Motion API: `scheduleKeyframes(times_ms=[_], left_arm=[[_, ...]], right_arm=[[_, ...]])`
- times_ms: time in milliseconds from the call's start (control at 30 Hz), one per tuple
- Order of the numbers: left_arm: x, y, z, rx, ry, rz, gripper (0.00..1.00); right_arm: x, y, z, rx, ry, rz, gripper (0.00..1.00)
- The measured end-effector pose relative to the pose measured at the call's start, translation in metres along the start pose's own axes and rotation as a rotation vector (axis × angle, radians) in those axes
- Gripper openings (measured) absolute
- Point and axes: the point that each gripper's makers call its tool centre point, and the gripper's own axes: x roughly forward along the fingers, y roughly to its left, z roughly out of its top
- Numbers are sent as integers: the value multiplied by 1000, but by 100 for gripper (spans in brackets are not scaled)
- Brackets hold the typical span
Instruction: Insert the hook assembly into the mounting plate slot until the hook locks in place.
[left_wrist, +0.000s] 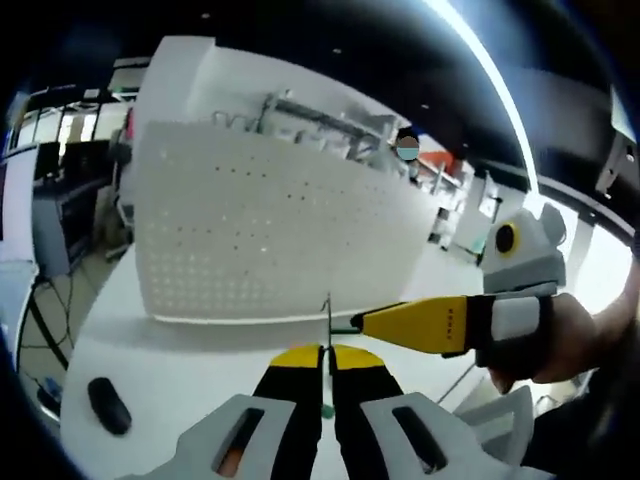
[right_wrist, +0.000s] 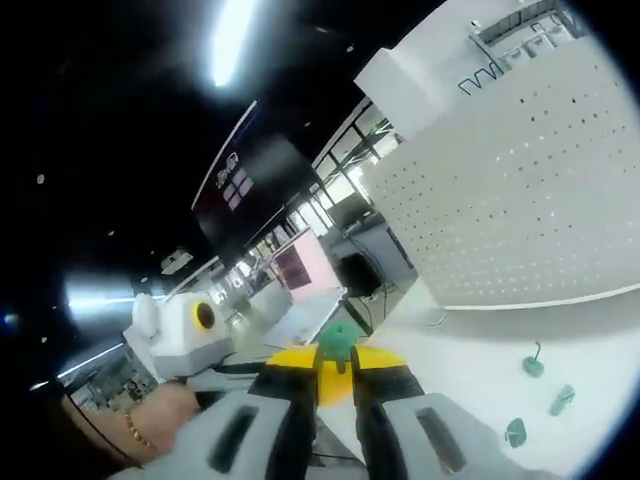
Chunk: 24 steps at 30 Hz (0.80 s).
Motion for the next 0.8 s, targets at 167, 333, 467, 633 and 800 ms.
scheduleKeyframes(times_ms=[167, 333, 467, 633, 800], left_arm=[[1, -5, 4, 24, -18, -8, 1], [2, -8, 7, 92, -26, -7, 1], [1, -9, 8, 85, -31, -12, 1], [1, -9, 10, 88, -40, -7, 1], [0, -9, 9, 73, -45, 4, 1]], right_arm=[[1, -1, 1, 3, -1, -1, 7], [1, 0, 1, 8, 1, 8, 6], [0, 0, 3, 2, -3, 11, 4], [0, -1, 3, 5, -7, 7, 2], [0, -1, 3, 7, -7, 3, 1]])
